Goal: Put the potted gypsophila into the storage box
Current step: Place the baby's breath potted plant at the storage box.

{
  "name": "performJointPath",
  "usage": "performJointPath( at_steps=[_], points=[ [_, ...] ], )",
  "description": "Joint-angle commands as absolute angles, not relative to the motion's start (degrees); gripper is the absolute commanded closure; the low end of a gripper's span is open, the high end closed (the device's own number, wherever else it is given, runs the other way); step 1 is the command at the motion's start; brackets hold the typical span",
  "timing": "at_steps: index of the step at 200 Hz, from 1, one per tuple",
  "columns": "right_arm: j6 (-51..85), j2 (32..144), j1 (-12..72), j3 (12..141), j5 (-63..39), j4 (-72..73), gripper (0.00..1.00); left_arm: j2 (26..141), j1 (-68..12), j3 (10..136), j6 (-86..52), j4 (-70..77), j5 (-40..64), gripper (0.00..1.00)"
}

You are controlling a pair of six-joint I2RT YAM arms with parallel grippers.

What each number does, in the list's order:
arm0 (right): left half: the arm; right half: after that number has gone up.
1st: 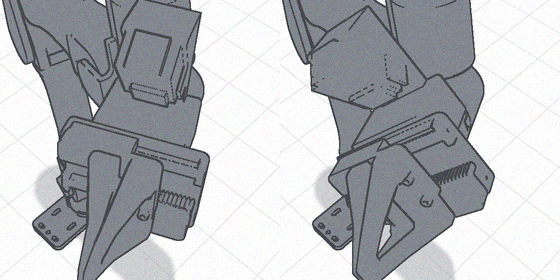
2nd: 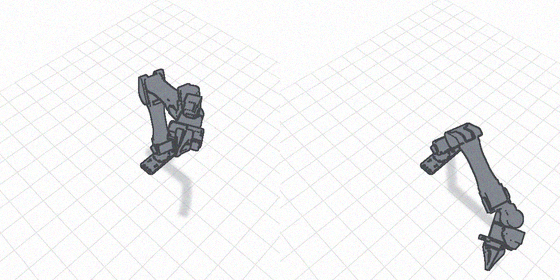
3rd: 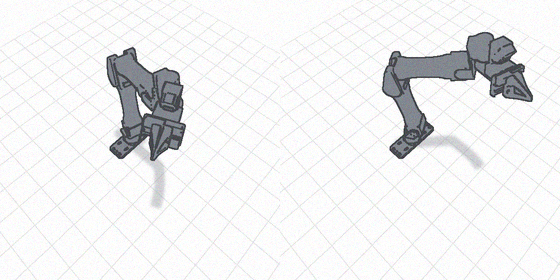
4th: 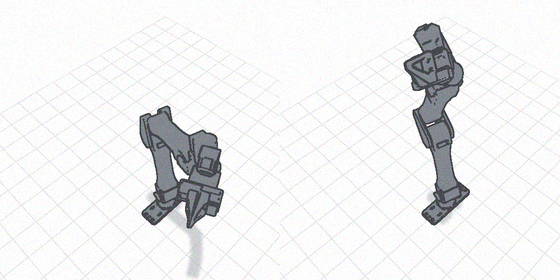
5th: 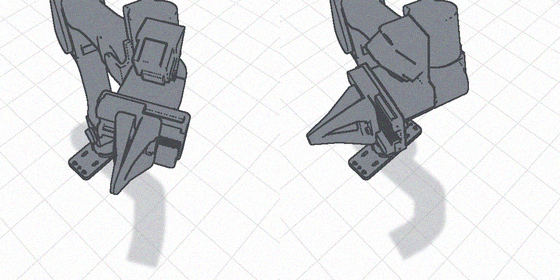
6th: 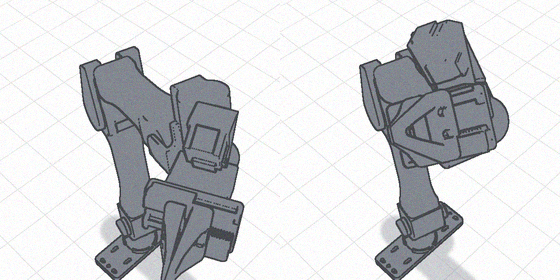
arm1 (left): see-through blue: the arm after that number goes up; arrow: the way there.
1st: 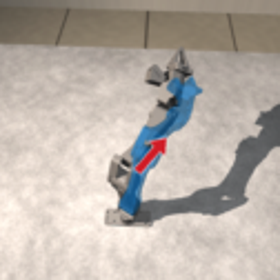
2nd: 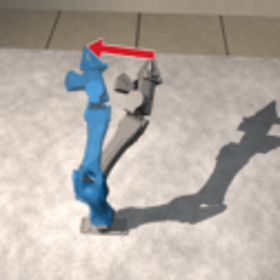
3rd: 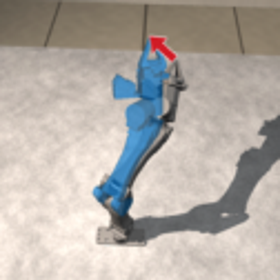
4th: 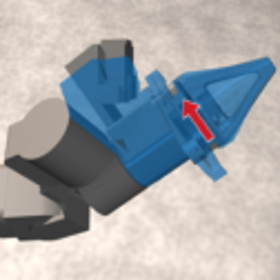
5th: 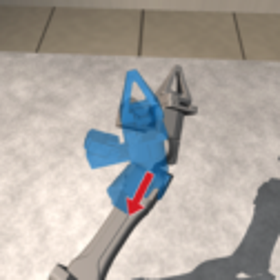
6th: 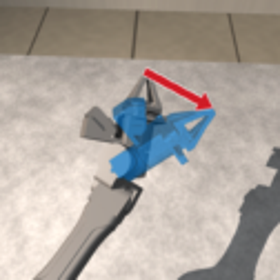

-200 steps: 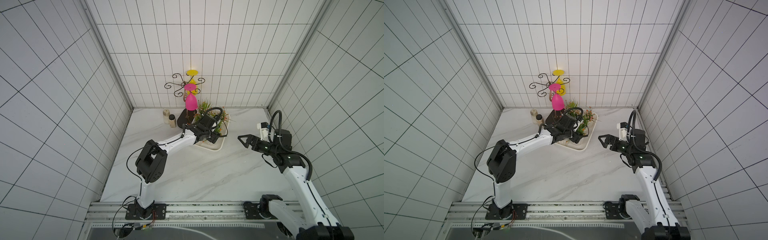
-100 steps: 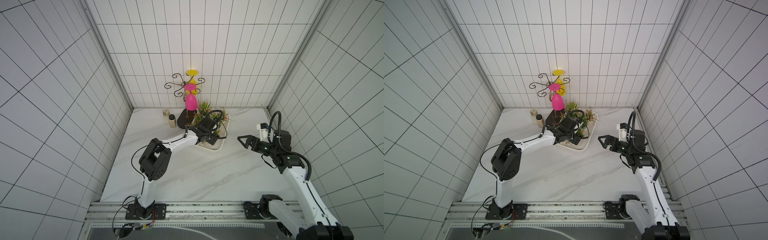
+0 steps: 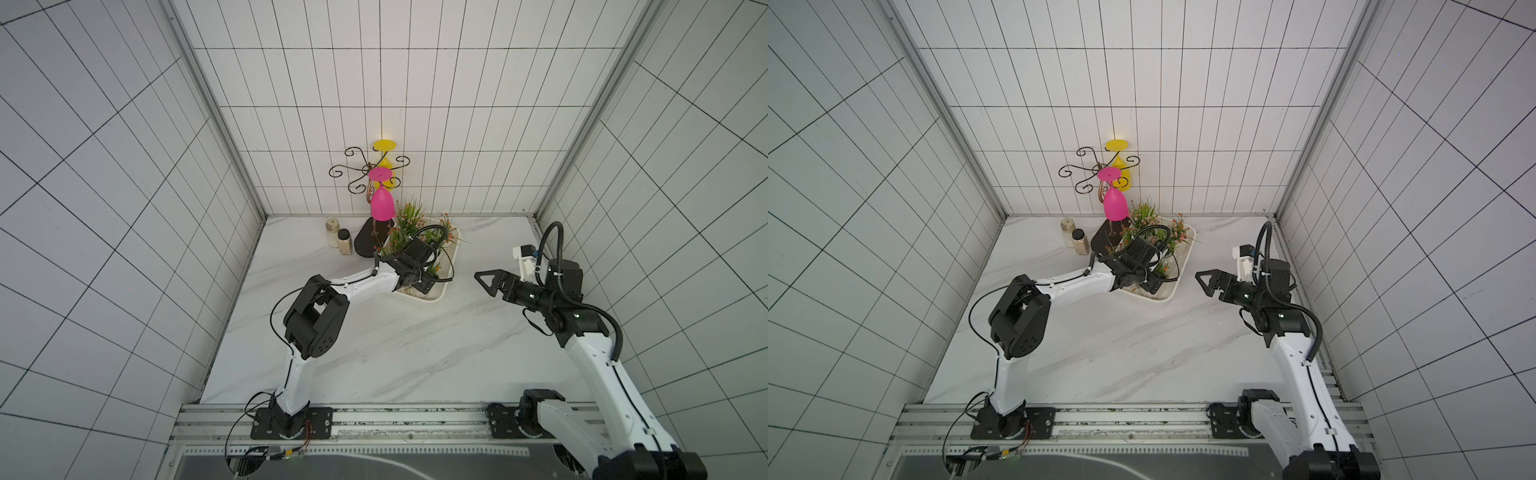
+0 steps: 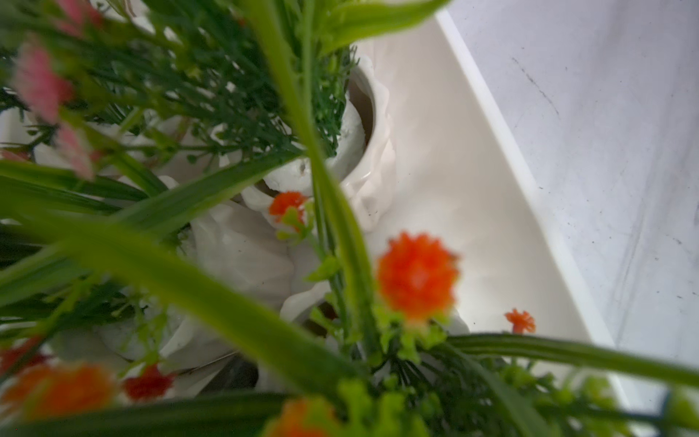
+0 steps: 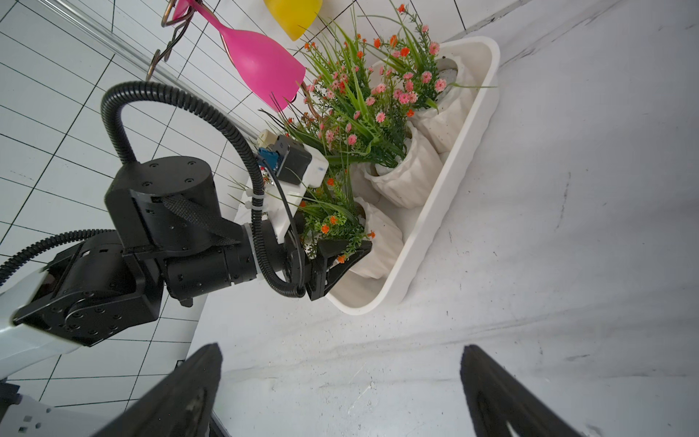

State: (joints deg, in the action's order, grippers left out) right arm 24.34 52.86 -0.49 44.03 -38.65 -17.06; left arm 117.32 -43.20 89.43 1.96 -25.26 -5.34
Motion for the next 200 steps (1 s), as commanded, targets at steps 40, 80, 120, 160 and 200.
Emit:
performJointPath(
  at_steps=[40,80,120,160,200],
  points=[
    [22.9,52.6,-1.0,41.8,-41.8,-16.0,0.01,117.2,-43.3,89.2,1.5,-22.7,-5.8,0.16],
    [22.6,52.0,-1.0,41.3,-42.3,-16.0,0.01,116.6,-43.3,89.0,1.3,-22.6,-6.2,0.03],
    [22.5,51.7,-1.0,41.1,-41.9,-16.0,0.01,115.3,-43.3,89.1,1.5,-22.7,-5.2,0.03],
    [22.8,51.5,-1.0,40.8,-41.2,-16.1,0.01,112.5,-43.3,88.9,1.8,-23.3,-3.3,0.03],
    [22.6,51.5,-1.0,41.0,-39.9,-16.1,0.01,108.1,-43.3,87.7,1.3,-24.8,-0.2,0.03]
  ],
)
